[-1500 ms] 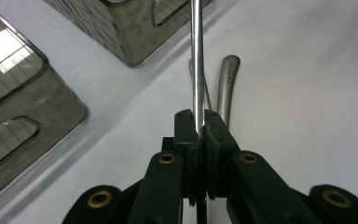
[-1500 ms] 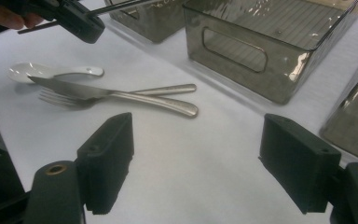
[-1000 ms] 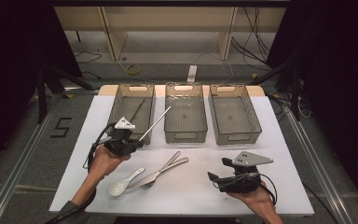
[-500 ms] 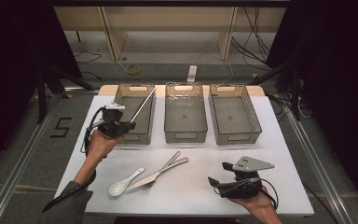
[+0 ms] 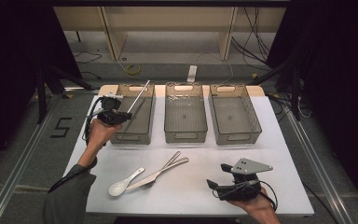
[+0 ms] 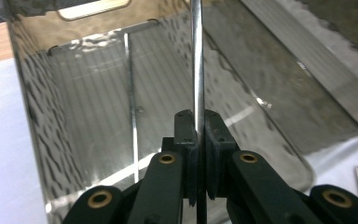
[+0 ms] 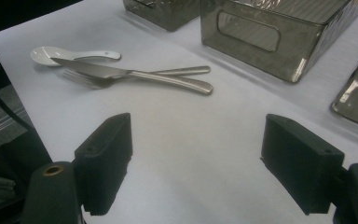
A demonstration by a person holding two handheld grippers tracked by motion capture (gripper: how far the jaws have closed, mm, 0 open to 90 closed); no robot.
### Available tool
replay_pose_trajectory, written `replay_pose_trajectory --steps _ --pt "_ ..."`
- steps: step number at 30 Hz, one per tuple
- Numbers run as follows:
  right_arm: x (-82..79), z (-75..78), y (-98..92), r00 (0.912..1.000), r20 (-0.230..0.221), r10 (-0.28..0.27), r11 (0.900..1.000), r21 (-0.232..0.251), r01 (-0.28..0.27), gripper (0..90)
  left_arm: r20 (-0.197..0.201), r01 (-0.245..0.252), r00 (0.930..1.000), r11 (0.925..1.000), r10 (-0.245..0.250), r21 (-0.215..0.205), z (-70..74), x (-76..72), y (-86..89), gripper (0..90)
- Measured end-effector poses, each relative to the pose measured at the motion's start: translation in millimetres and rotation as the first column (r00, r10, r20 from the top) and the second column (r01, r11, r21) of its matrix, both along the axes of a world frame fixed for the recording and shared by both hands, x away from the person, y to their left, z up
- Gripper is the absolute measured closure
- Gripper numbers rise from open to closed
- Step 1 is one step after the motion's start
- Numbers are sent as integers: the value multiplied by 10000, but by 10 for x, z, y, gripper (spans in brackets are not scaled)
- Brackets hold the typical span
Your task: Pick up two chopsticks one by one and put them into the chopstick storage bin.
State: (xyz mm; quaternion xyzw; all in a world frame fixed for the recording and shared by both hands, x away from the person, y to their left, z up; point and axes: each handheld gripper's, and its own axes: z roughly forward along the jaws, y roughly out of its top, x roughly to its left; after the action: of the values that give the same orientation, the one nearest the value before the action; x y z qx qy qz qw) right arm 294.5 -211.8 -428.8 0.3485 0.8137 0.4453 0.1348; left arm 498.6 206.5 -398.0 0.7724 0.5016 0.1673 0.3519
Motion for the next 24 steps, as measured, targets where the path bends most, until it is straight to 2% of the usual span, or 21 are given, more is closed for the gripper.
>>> replay_pose_trajectory --steps 6,9,14,18,24 --pt "-3 -11 19 10000 27 83 9999 -134 -82 255 -54 -200 9998 9997 200 -121 -37 119 48 849" --pt "-8 -13 32 9999 4 109 9998 -154 -109 255 -114 -319 9994 9995 319 20 -75 156 40 849" --pt "-7 -14 32 9999 -38 141 9998 -172 -142 253 -141 -355 9993 9992 357 165 -119 201 16 848" --pt "-8 -13 35 9999 -29 156 9997 -189 -156 253 -246 -512 9984 9987 512 20 -168 229 32 847" --pt "-5 -17 38 9999 -78 152 9997 -170 -153 253 -339 -625 9974 9980 629 127 -235 252 61 846"
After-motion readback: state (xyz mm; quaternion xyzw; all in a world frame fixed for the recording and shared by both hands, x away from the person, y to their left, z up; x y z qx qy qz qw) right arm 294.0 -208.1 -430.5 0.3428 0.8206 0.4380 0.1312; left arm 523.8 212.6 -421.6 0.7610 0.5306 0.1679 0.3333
